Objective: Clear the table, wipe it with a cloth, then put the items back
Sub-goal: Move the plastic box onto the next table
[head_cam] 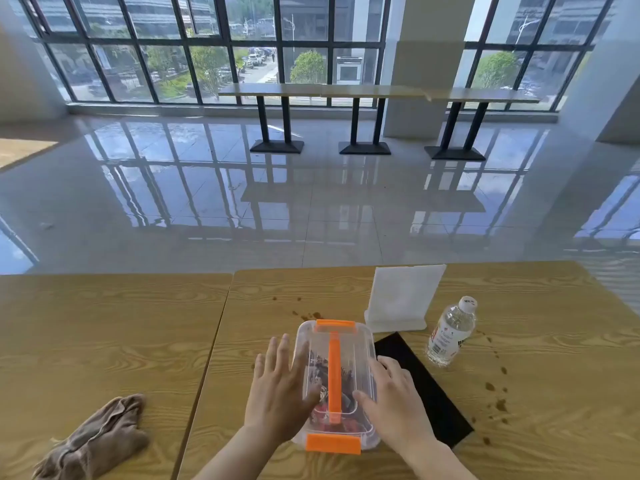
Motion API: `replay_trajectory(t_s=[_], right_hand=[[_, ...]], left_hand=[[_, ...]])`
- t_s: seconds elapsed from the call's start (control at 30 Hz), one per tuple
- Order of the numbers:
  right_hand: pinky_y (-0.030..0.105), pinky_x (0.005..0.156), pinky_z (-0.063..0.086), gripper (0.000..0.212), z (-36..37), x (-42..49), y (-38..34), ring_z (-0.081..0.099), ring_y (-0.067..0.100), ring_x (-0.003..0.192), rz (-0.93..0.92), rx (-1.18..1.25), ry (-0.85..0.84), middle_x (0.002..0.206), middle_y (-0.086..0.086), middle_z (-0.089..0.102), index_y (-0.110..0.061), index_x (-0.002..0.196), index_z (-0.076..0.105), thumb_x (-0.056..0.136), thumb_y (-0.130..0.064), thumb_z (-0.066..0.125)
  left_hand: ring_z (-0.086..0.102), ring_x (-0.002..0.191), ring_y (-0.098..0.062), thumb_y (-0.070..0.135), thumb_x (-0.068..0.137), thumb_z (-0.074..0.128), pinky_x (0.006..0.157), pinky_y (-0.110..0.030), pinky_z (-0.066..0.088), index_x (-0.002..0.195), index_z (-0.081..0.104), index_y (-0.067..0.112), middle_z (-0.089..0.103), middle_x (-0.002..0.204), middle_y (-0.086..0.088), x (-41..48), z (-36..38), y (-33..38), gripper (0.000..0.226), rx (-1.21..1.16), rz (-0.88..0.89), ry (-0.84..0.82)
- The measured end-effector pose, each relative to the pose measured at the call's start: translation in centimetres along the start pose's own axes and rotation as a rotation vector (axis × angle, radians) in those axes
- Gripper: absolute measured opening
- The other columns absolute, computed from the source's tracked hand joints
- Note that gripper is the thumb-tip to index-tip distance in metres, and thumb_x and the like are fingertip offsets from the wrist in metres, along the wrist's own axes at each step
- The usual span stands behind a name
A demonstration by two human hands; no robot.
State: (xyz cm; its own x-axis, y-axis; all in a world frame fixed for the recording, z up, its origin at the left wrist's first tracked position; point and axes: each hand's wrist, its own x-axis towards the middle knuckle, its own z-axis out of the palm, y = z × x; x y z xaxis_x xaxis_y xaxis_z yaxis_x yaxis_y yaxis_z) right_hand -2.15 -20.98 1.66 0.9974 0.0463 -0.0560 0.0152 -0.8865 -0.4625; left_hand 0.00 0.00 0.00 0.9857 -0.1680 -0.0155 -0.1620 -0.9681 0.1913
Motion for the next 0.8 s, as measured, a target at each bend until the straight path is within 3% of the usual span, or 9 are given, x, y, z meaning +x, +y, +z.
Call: replay_trajectory(t_s=[0.17, 0.37, 0.57, 0.8], right_hand=[[0.025, 0.097, 0.043, 0.067, 0.7, -0.1, 0.4, 0.046, 0.015, 0.123, 0.079, 0.082, -0.055, 0.144, -0.004, 0.036, -0.025, 0.146, 0.033, 0.09, -0.043, 0.064], [0.021, 0.077, 0.048, 0.058, 0.8, -0.2, 0.1, 0.059, 0.012, 0.102, 0.114, 0.135, -0.076, 0.13, -0.005, 0.046, -0.026, 0.14, 0.038, 0.09, -0.037, 0.065], [0.023, 0.079, 0.048, 0.055, 0.8, 0.0, -0.2, 0.059, 0.012, 0.101, 0.153, 0.182, -0.066, 0.127, -0.005, 0.047, -0.026, 0.137, 0.043, 0.088, -0.033, 0.069], [0.022, 0.082, 0.047, 0.059, 0.6, 0.3, -0.4, 0.059, 0.014, 0.106, 0.121, 0.198, -0.06, 0.129, -0.004, 0.047, -0.024, 0.139, 0.044, 0.087, -0.03, 0.071]], left_hand=[[0.009, 0.149, -0.03, 0.063, 0.094, 0.031, 0.119, -0.039, 0.021, 0.154, -0.002, 0.028, 0.006, 0.162, -0.017, -0.3, 1.3, 0.0, 0.077, -0.108, -0.056, -0.094], [0.01, 0.148, -0.027, 0.061, 0.095, 0.04, 0.117, -0.037, 0.023, 0.154, 0.007, 0.023, 0.004, 0.162, -0.014, -0.4, 1.9, 0.7, 0.077, -0.242, -0.069, -0.168], [0.012, 0.149, -0.028, 0.057, 0.089, 0.058, 0.117, -0.04, 0.025, 0.154, 0.017, 0.02, 0.011, 0.16, -0.016, 0.1, 2.0, 1.5, 0.084, -0.405, -0.158, -0.139], [0.017, 0.147, -0.028, 0.059, 0.082, 0.065, 0.116, -0.039, 0.027, 0.154, 0.022, 0.022, 0.017, 0.158, -0.016, -0.1, 1.9, 1.6, 0.091, -0.456, -0.208, -0.084]])
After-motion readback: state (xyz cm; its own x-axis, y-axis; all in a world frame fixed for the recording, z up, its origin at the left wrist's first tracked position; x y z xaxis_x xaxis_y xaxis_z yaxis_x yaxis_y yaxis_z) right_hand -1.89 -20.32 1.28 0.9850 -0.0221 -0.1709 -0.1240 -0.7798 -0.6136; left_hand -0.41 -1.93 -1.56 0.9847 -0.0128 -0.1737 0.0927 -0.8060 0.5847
